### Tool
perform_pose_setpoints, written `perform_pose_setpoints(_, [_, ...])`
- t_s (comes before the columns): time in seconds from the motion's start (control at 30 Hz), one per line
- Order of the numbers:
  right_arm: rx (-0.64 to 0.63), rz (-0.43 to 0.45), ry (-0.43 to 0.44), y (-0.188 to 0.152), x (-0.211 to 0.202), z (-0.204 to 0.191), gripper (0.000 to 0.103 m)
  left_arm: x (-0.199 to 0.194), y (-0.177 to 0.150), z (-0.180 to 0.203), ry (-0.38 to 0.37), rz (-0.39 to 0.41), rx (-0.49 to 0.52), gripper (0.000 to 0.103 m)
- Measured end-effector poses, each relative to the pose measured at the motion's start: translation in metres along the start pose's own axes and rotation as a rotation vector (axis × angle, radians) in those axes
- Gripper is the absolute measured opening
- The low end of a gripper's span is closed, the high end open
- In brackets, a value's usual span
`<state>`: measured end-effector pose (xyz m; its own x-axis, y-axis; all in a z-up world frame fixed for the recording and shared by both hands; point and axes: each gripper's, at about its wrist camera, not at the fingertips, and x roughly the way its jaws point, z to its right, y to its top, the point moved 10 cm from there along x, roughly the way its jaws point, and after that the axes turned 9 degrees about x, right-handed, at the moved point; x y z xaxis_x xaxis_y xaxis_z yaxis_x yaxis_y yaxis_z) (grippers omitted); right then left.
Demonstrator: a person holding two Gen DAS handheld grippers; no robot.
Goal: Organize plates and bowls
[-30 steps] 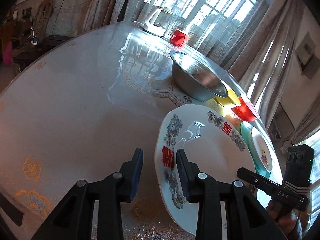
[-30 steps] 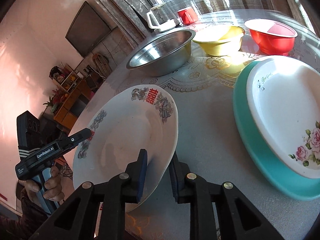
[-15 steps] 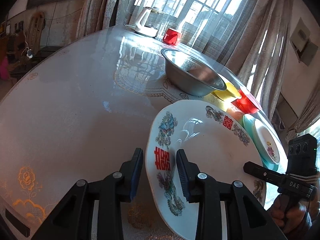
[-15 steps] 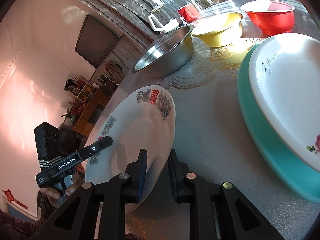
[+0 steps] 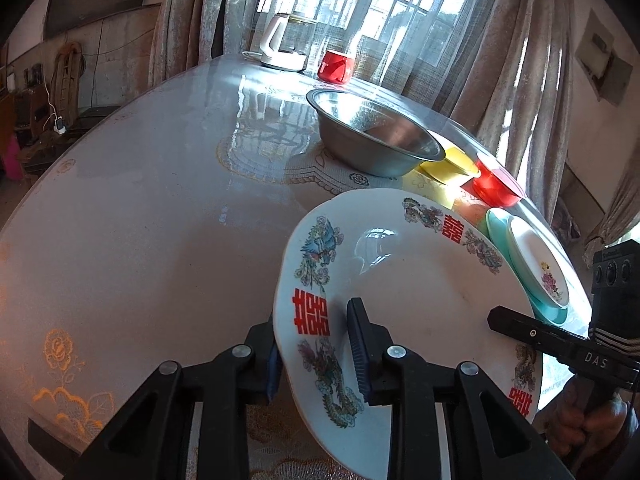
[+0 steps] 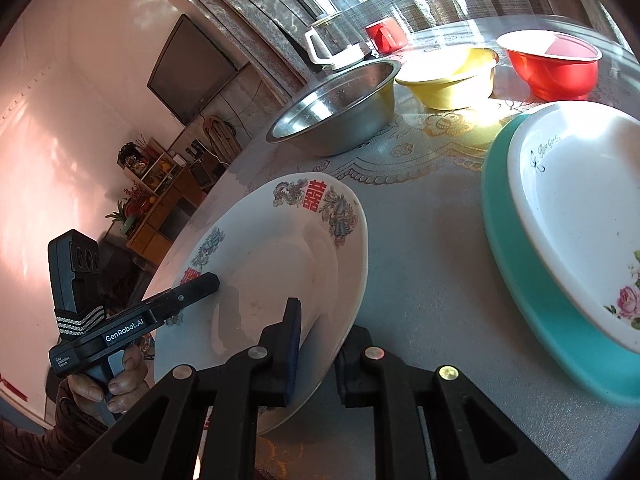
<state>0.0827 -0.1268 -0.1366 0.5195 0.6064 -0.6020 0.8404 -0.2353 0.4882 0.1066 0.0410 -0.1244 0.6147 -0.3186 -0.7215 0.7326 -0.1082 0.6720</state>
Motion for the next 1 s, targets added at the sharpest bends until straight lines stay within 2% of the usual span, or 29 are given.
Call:
perform_pose_setpoints(0.43, [-0.029,0.090,-0.059,0.014,-0.038,0.017,0.018,-0.006,0.017,0.051,-0.060,0.037,0.113,0.029])
perform_pose_setpoints(0.73, [0.018,0.218,-0.114,0.037,-0.096,0.046,0.018,0.004,0.048,0.117,-0.139,0.055,0.216,0.029])
perform_pose_setpoints(1.0, [0.088,0.313,-0.206,0.061,-0.139,0.093,0.018,0.031,0.071,0.181,-0.201,0.038,0.302,0.029])
